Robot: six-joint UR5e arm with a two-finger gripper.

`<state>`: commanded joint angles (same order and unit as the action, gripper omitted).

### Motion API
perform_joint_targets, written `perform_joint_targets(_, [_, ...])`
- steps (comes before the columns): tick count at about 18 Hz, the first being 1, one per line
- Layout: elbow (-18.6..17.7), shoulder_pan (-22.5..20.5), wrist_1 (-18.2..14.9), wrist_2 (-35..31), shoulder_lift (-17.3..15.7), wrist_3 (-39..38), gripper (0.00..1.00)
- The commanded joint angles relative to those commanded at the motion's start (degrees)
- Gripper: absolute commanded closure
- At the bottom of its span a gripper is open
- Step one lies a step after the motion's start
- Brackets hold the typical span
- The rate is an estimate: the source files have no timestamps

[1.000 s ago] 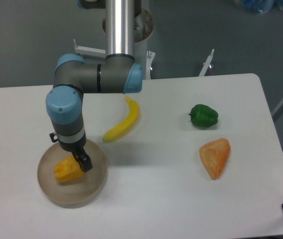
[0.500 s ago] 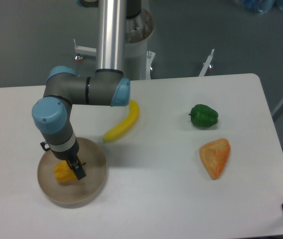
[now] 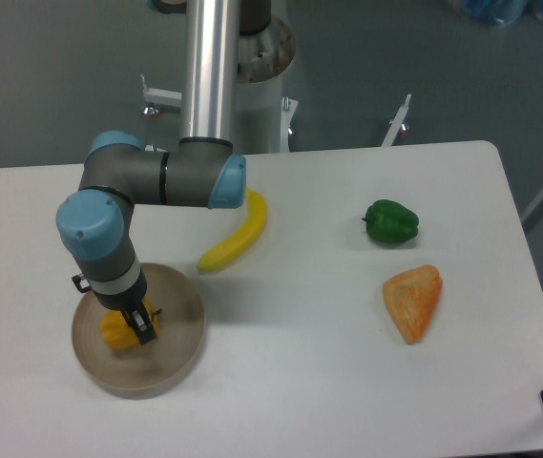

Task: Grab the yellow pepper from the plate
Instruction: 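Lift the yellow pepper off the plate and carry it toward the green pepper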

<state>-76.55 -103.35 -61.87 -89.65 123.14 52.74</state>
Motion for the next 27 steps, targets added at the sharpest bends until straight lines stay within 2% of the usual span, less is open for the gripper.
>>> perform_joint_targets(2, [-0.09, -1.23, -1.48, 0.44, -1.93, -1.94, 0.9])
perform_joint_targets(5, [-0.09, -4.65, -6.05, 0.88, -5.01, -1.68, 0.9])
perform_joint_targets(7, [-0.09, -8.86, -9.13, 3.16, -7.38, -1.07, 0.9])
perform_joint_targets(10, [0.0, -16.34, -10.11, 8.52, -9.23, -0.98, 0.89])
perform_joint_targets(11, [-0.09, -18.79, -11.33, 9.66, -9.59, -0.98, 0.89])
perform_joint_targets(14, [-0.18, -21.88, -12.22, 8.97, -9.94, 0.24, 0.89])
perform_joint_targets(15, [-0.09, -22.76, -12.39, 8.53, -9.85, 2.6, 0.89])
perform_joint_targets(16, [-0.26, -23.9, -13.44, 7.05, -10.03, 7.32, 0.89])
perform_joint_targets(19, [-0.18, -25.49, -16.61, 3.18, -9.85, 15.26, 0.89])
perform_joint_targets(22, [-0.35, -26.81, -16.7, 2.55, -9.41, 22.99, 0.88])
perform_joint_targets(27, [0.17, -27.69, -16.7, -1.58, -8.36, 29.95, 0.89])
